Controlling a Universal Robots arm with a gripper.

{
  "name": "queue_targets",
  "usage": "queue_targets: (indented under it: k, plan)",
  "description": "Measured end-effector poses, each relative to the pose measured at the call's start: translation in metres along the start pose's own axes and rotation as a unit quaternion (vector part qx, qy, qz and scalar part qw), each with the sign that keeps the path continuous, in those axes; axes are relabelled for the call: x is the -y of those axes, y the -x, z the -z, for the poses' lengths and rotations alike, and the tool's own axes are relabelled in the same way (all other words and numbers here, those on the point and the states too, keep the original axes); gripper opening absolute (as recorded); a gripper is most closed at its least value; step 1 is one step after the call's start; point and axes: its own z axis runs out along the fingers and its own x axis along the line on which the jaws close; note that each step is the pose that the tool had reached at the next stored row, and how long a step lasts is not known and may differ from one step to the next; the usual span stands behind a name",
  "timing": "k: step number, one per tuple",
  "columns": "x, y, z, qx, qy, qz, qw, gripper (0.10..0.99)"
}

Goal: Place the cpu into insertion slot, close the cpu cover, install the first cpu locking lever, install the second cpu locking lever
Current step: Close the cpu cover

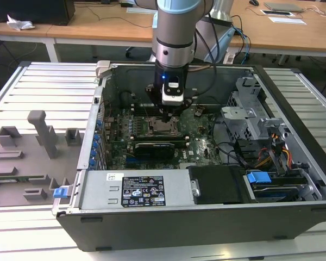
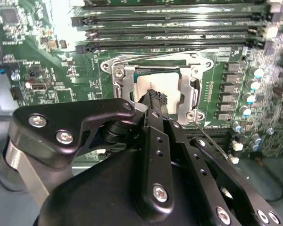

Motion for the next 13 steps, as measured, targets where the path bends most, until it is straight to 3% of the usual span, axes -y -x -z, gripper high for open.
queue_targets:
  k: [1, 4, 6, 9, 11, 12, 13]
  plan:
    - [0.0000, 0.0000, -0.0002, 0.0041, 0.0027, 0.015, 0.9999, 0.106]
    - [0.0000, 0.0000, -0.0004, 0.0103, 0.0068, 0.042, 0.9990, 0.106]
    - [0.0000, 0.0000, -0.0005, 0.0162, 0.0108, 0.074, 0.9970, 0.106]
    - [-0.0001, 0.0001, -0.0007, 0.0195, 0.0134, 0.103, 0.9944, 0.106]
    - [0.0000, 0.0000, -0.0008, 0.0204, 0.0149, 0.131, 0.9911, 0.106]
    - [0.0000, -0.0001, -0.0010, 0.0203, 0.0156, 0.148, 0.9887, 0.106]
    - [0.0000, 0.0000, -0.0015, 0.0202, 0.0165, 0.175, 0.9842, 0.106]
